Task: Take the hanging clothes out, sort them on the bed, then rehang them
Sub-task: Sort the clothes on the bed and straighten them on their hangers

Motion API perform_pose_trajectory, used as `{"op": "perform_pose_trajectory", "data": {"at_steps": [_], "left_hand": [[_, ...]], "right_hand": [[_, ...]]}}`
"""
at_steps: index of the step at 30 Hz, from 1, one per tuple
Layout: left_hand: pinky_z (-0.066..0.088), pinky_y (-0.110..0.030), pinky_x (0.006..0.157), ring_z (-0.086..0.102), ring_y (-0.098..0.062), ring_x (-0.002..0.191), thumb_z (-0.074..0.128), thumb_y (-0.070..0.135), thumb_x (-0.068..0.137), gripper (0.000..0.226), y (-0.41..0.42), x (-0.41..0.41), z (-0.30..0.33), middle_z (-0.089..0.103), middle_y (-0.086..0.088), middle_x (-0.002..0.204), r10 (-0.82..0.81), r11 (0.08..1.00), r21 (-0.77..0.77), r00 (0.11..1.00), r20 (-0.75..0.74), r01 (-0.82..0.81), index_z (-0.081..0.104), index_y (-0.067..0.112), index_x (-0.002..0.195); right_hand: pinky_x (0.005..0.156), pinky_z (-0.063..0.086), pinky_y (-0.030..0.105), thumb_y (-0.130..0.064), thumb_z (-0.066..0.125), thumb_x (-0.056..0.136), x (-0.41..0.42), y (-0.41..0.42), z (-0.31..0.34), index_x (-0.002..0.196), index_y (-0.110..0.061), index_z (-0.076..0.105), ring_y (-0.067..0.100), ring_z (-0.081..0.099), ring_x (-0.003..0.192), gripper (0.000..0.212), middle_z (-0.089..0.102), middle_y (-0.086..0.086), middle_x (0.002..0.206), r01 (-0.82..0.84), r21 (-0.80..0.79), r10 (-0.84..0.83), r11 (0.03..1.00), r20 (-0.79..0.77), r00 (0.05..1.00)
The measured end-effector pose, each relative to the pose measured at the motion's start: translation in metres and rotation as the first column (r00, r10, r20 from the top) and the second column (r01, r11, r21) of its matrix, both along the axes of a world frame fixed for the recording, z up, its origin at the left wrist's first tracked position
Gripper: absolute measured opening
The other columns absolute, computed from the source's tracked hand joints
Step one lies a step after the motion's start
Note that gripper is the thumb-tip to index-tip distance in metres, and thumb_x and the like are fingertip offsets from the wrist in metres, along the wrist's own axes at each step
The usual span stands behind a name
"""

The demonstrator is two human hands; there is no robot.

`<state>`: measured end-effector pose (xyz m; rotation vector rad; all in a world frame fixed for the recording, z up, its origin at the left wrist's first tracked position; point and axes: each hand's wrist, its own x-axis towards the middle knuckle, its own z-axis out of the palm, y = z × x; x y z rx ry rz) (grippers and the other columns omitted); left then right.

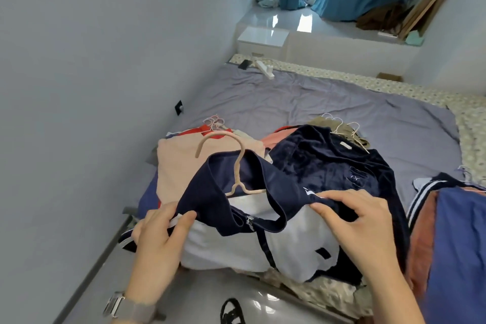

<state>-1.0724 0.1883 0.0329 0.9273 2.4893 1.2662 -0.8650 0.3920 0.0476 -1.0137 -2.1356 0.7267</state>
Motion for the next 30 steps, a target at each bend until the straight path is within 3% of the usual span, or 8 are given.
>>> {"op": "perform_pose_trajectory", "data": {"at_steps": [3, 6, 12, 18, 23, 25, 28, 30], "left_hand": [[0.042, -0.043, 0.082, 0.051, -0.020, 0.089, 0.036, 0.062, 0.074, 0.031, -0.025, -0.003, 0.022, 0.056, 0.007, 0.073, 0.051, 0.999, -0.010, 0.999, -0.019, -0.051, 0.052, 0.035, 0.072], [0.035, -0.046, 0.082, 0.045, -0.008, 0.071, 0.044, 0.049, 0.083, 0.019, -0.043, -0.018, 0.037, 0.053, 0.020, 0.067, 0.071, 0.997, -0.002, 0.992, -0.099, -0.072, 0.046, 0.044, 0.066], [0.031, -0.042, 0.088, 0.039, -0.006, 0.063, 0.051, 0.043, 0.089, 0.032, -0.071, -0.079, 0.040, 0.049, 0.027, 0.064, 0.110, 0.993, -0.031, 0.986, -0.128, -0.115, 0.042, 0.053, 0.061], [0.029, -0.040, 0.087, 0.044, -0.006, 0.070, 0.045, 0.047, 0.084, 0.025, -0.076, -0.162, 0.033, 0.049, 0.022, 0.065, 0.087, 0.994, -0.053, 0.991, -0.098, -0.092, 0.041, 0.048, 0.060], [0.032, -0.044, 0.089, 0.045, -0.005, 0.073, 0.047, 0.047, 0.086, 0.028, -0.057, -0.204, 0.023, 0.042, 0.013, 0.057, 0.081, 0.995, -0.047, 0.988, -0.134, -0.088, 0.034, 0.045, 0.061], [0.035, -0.046, 0.091, 0.048, -0.006, 0.077, 0.042, 0.055, 0.083, 0.019, -0.045, -0.221, 0.014, 0.047, 0.013, 0.061, 0.047, 0.997, -0.053, 0.993, -0.112, -0.054, 0.039, 0.048, 0.065], [0.042, -0.054, 0.083, 0.052, -0.013, 0.077, 0.040, 0.062, 0.079, 0.019, -0.019, -0.244, -0.004, 0.056, 0.017, 0.071, 0.005, 0.998, -0.067, 0.996, -0.094, -0.011, 0.048, 0.051, 0.067], [0.043, -0.056, 0.081, 0.052, -0.016, 0.077, 0.040, 0.063, 0.078, 0.019, 0.005, -0.257, -0.010, 0.057, 0.020, 0.073, -0.006, 0.998, -0.061, 0.995, -0.099, 0.000, 0.050, 0.051, 0.067]], "right_hand": [[0.089, 0.031, 0.024, -0.040, 0.078, 0.070, -0.009, -0.024, 0.014, 0.075, -0.043, 0.067, -0.001, 0.056, 0.085, 0.013, 0.067, -0.020, 0.079, -0.017, -0.030, 0.017, 0.999, -0.031, 0.999], [0.092, 0.037, 0.033, -0.029, 0.082, 0.069, -0.027, -0.044, 0.022, 0.072, -0.048, 0.065, -0.008, 0.055, 0.090, 0.026, 0.064, -0.031, 0.091, -0.041, -0.099, 0.036, 0.994, -0.056, 0.998], [0.095, 0.044, 0.043, -0.027, 0.080, 0.071, -0.095, -0.069, 0.014, 0.075, -0.046, 0.068, -0.003, 0.059, 0.089, 0.023, 0.064, -0.034, 0.086, -0.063, -0.229, 0.054, 0.971, -0.047, 0.997], [0.095, 0.042, 0.041, -0.026, 0.080, 0.072, -0.172, -0.086, 0.011, 0.069, -0.044, 0.065, -0.009, 0.054, 0.090, 0.023, 0.060, -0.041, 0.085, 0.002, -0.181, -0.011, 0.983, -0.052, 0.999], [0.092, 0.044, 0.044, -0.030, 0.076, 0.072, -0.212, -0.074, -0.003, 0.070, -0.040, 0.066, -0.002, 0.058, 0.087, 0.014, 0.064, -0.031, 0.086, 0.022, -0.180, -0.026, 0.983, -0.023, 0.999], [0.092, 0.045, 0.037, -0.029, 0.077, 0.072, -0.222, -0.060, -0.013, 0.070, -0.038, 0.066, 0.000, 0.060, 0.085, 0.014, 0.066, -0.027, 0.082, 0.017, -0.217, -0.022, 0.976, -0.021, 1.000], [0.079, 0.043, 0.010, -0.022, 0.079, 0.073, -0.233, -0.029, -0.027, 0.071, -0.034, 0.065, -0.003, 0.061, 0.083, 0.018, 0.067, -0.024, 0.080, 0.012, -0.279, -0.015, 0.960, -0.005, 1.000], [0.073, 0.039, 0.002, -0.020, 0.079, 0.073, -0.243, -0.006, -0.029, 0.074, -0.032, 0.066, -0.006, 0.059, 0.084, 0.017, 0.066, -0.026, 0.082, 0.019, -0.289, -0.018, 0.957, 0.006, 1.000]]}}
